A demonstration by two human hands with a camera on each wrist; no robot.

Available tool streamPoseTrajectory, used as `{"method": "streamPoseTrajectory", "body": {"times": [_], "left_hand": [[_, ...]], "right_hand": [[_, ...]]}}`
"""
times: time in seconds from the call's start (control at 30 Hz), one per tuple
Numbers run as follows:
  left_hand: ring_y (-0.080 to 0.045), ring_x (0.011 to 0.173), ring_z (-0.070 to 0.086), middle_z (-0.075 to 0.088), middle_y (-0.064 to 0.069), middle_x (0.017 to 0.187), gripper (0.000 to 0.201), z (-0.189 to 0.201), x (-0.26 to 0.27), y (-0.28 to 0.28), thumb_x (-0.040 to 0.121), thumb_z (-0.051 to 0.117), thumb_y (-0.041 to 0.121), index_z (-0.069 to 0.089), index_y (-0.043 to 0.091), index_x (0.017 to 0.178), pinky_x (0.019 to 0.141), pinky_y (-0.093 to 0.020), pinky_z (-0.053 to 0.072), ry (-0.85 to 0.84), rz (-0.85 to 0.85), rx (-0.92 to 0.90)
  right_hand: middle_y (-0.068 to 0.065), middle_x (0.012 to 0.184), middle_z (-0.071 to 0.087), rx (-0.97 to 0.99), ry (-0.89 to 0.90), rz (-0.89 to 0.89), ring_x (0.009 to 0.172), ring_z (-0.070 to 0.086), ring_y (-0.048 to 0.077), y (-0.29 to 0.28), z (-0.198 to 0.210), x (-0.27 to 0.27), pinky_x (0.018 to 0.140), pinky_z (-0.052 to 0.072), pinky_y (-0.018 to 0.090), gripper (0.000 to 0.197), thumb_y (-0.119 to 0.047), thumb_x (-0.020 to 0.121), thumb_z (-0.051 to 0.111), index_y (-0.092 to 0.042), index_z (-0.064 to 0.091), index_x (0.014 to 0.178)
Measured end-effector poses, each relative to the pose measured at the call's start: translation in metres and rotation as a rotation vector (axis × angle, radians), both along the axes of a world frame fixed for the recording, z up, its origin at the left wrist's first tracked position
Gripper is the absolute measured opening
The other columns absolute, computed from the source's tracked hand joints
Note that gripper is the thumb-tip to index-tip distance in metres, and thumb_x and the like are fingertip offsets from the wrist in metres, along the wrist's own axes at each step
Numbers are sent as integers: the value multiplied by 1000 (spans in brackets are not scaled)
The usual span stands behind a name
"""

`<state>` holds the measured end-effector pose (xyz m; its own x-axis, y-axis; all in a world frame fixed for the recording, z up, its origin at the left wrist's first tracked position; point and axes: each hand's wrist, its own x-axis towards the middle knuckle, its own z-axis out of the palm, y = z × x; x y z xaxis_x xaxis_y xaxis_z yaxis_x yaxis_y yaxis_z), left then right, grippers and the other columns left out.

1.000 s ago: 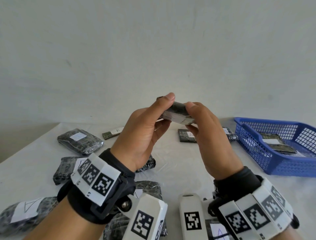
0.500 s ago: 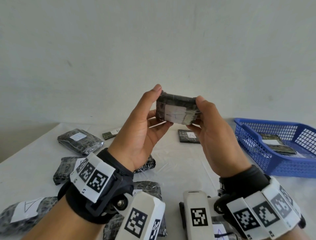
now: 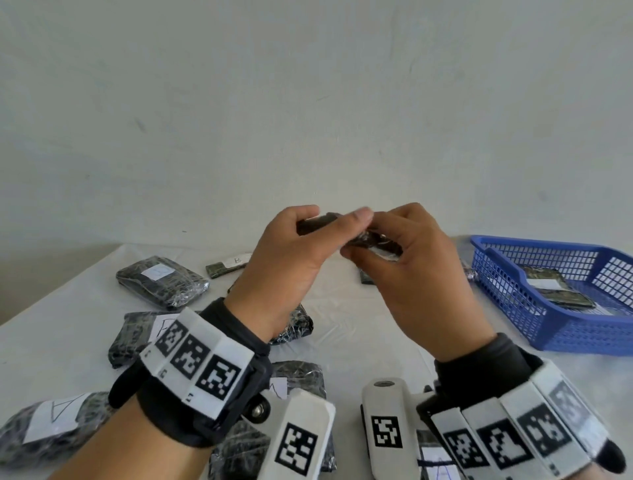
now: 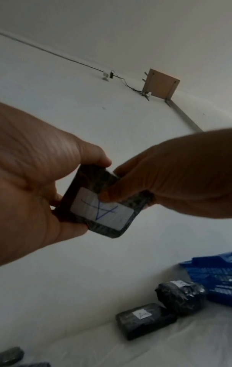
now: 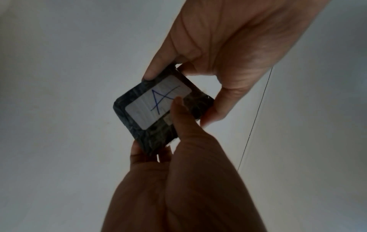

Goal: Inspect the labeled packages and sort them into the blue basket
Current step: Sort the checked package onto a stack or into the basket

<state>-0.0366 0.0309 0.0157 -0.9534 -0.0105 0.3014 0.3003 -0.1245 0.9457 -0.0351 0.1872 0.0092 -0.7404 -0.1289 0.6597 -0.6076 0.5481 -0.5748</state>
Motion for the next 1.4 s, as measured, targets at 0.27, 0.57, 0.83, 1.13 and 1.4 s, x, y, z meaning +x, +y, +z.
{"method": "streamPoseTrajectory", "body": {"times": [0.27, 0.57, 0.83, 1.13, 1.4], "left_hand": [[-10, 86, 68, 69, 4, 78, 21, 6, 7, -3, 76, 77, 42, 76, 23, 68, 109, -42, 52, 7, -130, 200], [-11, 83, 68, 71, 4, 76, 22, 10, 7, 0, 75, 72, 42, 72, 23, 64, 108, -41, 52, -36, -136, 292], [-15, 87, 71, 73, -3, 86, 30, 9, 7, -1, 77, 72, 49, 78, 23, 62, 102, -38, 57, -112, -142, 273], [-26, 108, 74, 78, -15, 109, 56, 9, 5, -5, 94, 59, 56, 71, 7, 118, 96, -38, 61, -191, -116, 296], [-18, 110, 62, 62, 5, 95, 47, 9, 11, 0, 65, 74, 75, 79, 33, 83, 110, -45, 49, -101, -64, -45]], "right_hand": [[-5, 111, 75, -387, -228, 158, 105, 70, 12, -1, 6, 2, 98, 56, 38, 48, -64, 90, 65, -27, 68, 121], [22, 106, 70, -483, -238, 200, 111, 62, 42, -3, 9, 6, 102, 48, 67, 51, -63, 88, 56, -17, 76, 94], [27, 110, 70, -503, -326, 162, 110, 65, 42, 1, 12, 6, 103, 52, 59, 63, -60, 100, 53, 0, 74, 98], [5, 103, 80, -428, -268, 208, 101, 73, 28, 7, 12, 3, 98, 58, 50, 34, -48, 97, 66, -17, 79, 104], [-2, 104, 67, -208, -40, 25, 93, 68, 10, 6, 6, 1, 90, 58, 34, 32, -18, 88, 83, -46, 71, 97]]}}
